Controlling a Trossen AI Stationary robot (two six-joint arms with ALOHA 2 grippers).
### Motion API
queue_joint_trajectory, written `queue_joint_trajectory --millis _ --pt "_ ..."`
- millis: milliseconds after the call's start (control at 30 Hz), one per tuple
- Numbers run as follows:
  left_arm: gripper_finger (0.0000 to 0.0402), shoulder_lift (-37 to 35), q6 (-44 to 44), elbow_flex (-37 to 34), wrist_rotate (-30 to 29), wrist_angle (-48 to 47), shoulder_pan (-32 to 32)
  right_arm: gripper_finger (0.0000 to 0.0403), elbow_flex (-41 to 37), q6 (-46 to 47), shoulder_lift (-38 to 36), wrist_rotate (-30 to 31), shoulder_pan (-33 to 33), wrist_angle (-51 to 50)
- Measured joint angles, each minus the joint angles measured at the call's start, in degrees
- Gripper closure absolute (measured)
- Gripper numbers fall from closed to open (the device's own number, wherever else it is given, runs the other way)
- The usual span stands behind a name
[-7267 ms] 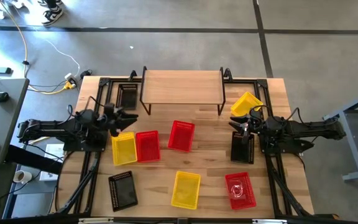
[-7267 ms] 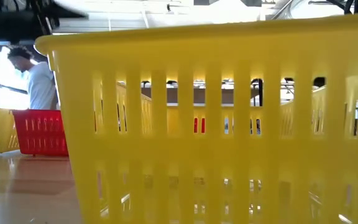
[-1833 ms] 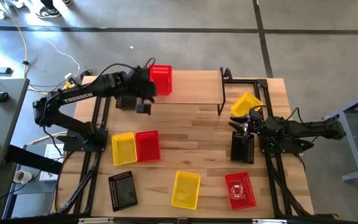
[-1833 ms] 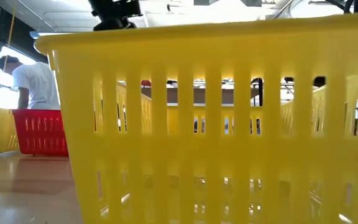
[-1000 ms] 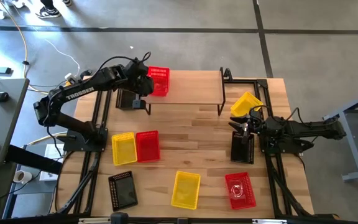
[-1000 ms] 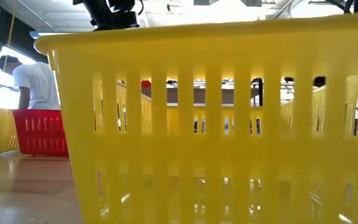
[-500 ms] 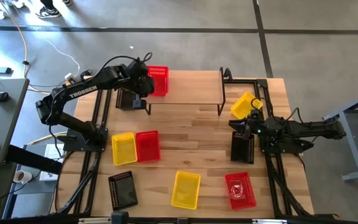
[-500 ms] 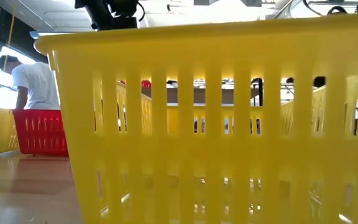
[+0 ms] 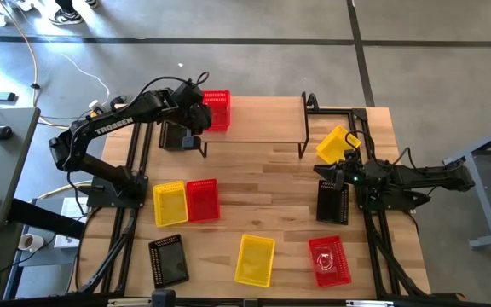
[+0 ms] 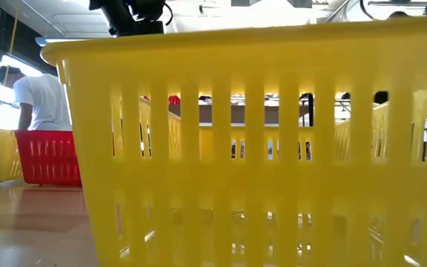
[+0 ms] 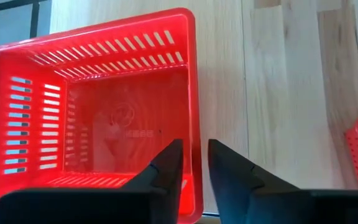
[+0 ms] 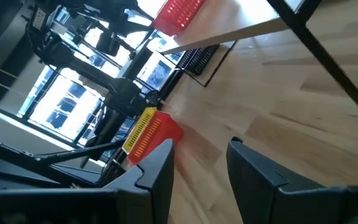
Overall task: Stack baskets on shelf by color
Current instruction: Put the top right red bin on the shelf, then put the middle right black bin on the shelf
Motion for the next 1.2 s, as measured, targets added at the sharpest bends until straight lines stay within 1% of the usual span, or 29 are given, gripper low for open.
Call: queue_joint_trajectory --millis 200,300,467,600,700,833,1067,1200 --pt "0.0281 -0.63 -3.47 0.00 -0.13 0.00 -0.54 0.0270 0.00 0.44 0.00 -1.06 -0.02 2.70" --pt "0.0264 -1.42 -4.08 0.00 -0.51 0.02 -0.59 0.0270 0.34 -1.10 0.00 -2.18 0.00 4.66" --pt "0.0250 -2.85 -4.25 0.00 -3.32 0.02 -0.61 0.0270 4.23 -5.52 0.06 -2.59 0.00 4.69" --pt "0.0248 -4.56 -6.88 0.00 -4.73 0.04 -0.61 0.0270 8.70 -9.39 0.09 -3.12 0.00 3.37" --pt "0.0250 -6.08 -9.54 0.00 -4.79 0.07 -1.27 0.0270 12.47 -10.39 0.21 -3.52 0.02 -2.32" --pt "0.0252 -8.48 -13.15 0.00 -4.74 0.19 -3.27 0.0270 18.67 -8.28 2.40 -5.35 0.02 -13.04" --pt "0.0250 -11.28 -22.60 0.04 -4.72 1.34 -8.17 0.0270 29.48 -6.94 11.25 -10.38 0.04 -28.41" --pt "0.0250 -11.45 -27.41 0.04 -4.71 1.53 -10.56 0.0270 34.64 -5.92 17.21 -14.96 0.02 -35.74"
